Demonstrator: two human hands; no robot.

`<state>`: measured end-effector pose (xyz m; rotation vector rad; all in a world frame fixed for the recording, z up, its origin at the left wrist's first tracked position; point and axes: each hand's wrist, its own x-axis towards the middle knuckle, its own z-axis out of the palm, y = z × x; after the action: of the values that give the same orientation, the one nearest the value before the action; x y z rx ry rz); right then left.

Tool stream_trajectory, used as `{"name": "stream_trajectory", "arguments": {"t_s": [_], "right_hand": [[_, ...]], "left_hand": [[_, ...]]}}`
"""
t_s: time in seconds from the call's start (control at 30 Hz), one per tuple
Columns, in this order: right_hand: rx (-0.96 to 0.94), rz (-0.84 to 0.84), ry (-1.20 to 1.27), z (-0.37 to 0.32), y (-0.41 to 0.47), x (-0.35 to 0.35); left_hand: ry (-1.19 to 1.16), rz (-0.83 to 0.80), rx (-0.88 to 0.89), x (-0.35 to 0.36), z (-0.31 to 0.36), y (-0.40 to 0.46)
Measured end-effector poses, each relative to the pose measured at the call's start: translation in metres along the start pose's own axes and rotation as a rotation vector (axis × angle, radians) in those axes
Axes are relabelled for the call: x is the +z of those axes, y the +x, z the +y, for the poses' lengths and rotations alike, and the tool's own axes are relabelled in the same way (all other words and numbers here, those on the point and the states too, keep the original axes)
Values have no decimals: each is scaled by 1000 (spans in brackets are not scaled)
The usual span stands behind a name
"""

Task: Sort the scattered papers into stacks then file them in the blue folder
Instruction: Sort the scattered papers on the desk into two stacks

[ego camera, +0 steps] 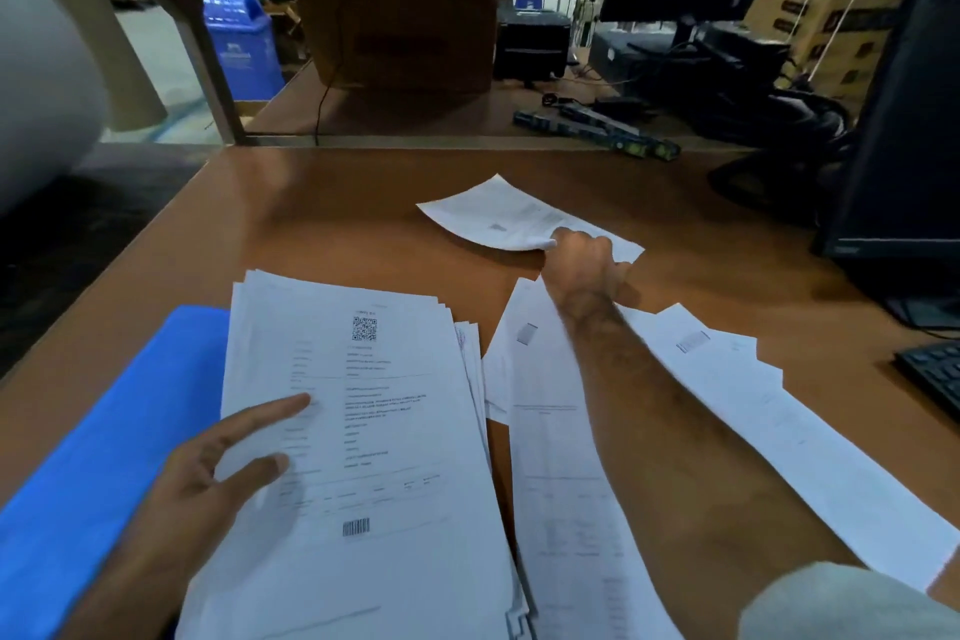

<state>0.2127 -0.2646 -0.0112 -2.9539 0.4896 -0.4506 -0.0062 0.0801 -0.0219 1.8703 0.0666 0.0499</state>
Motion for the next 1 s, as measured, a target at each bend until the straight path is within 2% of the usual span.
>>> {"name": "stream_trajectory", "arguments": {"t_s": [0.13, 0.2, 0.3, 0.4, 0.47, 0.57, 0.63, 0.83, 0.9, 1.0], "right_hand": [[-51, 182, 162, -18, -25, -17], [-111, 202, 248, -32, -49, -28], [-220, 144, 456, -43, -101, -45], [-395, -2, 620, -23, -154, -51], [-413, -75, 483, 5, -173, -48], [-238, -275, 282, 41, -181, -56], [-217, -387, 228, 54, -183, -63], [-152, -385, 196, 40, -186, -77], [-227, -421, 190, 19, -198, -74], [-451, -586, 87, 15, -209, -62]], "left_hand": [[-53, 2, -32, 4, 2, 3], [-75, 2, -39, 5, 3, 1], [-85, 19, -54, 4, 5, -1], [-82, 39, -68, 4, 11, -6], [-101, 84, -71, 7, 15, -11], [-199, 128, -79, 9, 18, -18], [-246, 92, -100, 7, 20, -21], [-317, 65, -135, 4, 18, -19], [-365, 49, -136, 4, 13, -17], [-409, 26, -133, 2, 6, -13]]}}
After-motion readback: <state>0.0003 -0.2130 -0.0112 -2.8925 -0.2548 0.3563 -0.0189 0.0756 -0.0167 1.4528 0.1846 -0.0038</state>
